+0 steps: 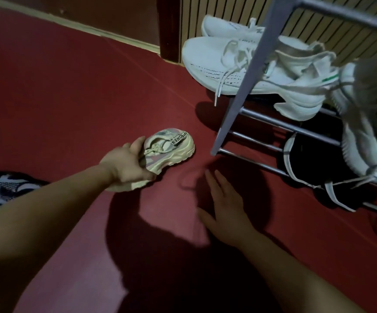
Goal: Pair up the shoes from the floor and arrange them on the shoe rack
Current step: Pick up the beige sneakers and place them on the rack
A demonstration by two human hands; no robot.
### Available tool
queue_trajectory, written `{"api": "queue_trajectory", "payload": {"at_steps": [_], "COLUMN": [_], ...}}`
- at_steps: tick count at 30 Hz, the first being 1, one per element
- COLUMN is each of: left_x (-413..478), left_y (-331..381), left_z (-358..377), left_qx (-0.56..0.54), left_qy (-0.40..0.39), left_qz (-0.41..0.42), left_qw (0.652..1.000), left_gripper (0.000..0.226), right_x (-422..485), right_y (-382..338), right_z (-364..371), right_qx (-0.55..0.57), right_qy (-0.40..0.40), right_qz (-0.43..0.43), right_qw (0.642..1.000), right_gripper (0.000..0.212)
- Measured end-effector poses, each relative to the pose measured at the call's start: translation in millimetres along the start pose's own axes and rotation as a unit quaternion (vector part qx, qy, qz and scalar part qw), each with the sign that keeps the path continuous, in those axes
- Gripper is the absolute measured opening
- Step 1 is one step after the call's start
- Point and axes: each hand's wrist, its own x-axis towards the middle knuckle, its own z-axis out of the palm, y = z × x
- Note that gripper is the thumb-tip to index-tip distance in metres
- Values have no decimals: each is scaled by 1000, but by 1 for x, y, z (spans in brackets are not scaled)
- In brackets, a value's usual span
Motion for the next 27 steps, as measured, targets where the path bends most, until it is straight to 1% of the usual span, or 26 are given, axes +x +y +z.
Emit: {"api": "queue_trajectory", "payload": {"at_steps": [1, 2, 3, 4, 5, 6, 7, 9, 11, 12, 13, 15, 17, 19, 21, 23, 25, 26, 27], "left_x": [-10, -18, -29, -42, -54, -65, -74, -89, -102, -109, -112, -121, -131, -139, -148, -159, -170, -174, -176], "left_y": [9, 15, 24, 37, 49, 63, 76, 103, 128, 139, 147, 160, 169, 173, 181, 195, 213, 223, 233], "left_z": [2, 5, 9, 13, 16, 19, 21, 26, 33, 34, 37, 39, 36, 30, 22, 21, 23, 26, 30], "left_qx": [-35, -58, -66, -67, -67, -65, -60, -39, -16, -16, -26, -72, -133, -178, -228, -290, -363, -381, -383], "left_qy": [2, 1, -2, -5, -7, -5, 4, 23, 24, 25, 14, -32, -114, -198, -273, -328, -385, -404, -412], "left_qz": [8, 16, 29, 49, 66, 85, 104, 137, 158, 166, 171, 217, 288, 311, 313, 303, 290, 291, 292], "left_qw": [999, 998, 997, 997, 996, 994, 993, 990, 987, 986, 985, 973, 942, 912, 881, 846, 797, 779, 773], "left_gripper": [126, 125, 125, 126, 127, 127, 125, 120, 120, 122, 123, 122, 112, 106, 104, 102, 97, 97, 97], "right_x": [-3, 0, 1, 0, -2, -6, -12, -25, -41, -49, -58, -76, -95, -117, -140, -162, -178, -183, -189], "right_y": [-2, -8, -12, -13, -14, -14, -14, -8, -2, 2, 5, 17, 33, 48, 63, 76, 86, 89, 95], "right_z": [-2, -2, -5, -9, -13, -17, -21, -28, -37, -42, -49, -62, -77, -99, -124, -144, -157, -161, -164], "right_qx": [91, 208, 337, 450, 528, 577, 612, 659, 690, 696, 695, 675, 642, 629, 646, 668, 672, 667, 667], "right_qy": [-8, -7, 3, 16, 21, 18, 24, 66, 114, 133, 145, 155, 163, 159, 127, 85, 77, 86, 95], "right_qz": [53, 122, 200, 258, 297, 316, 315, 306, 307, 308, 310, 308, 297, 283, 260, 232, 228, 239, 247], "right_qw": [994, 970, 920, 855, 795, 753, 725, 684, 646, 635, 633, 652, 688, 706, 707, 702, 700, 700, 697], "right_gripper": [96, 100, 103, 107, 106, 100, 91, 78, 66, 61, 57, 54, 48, 43, 35, 21, 16, 16, 17]}}
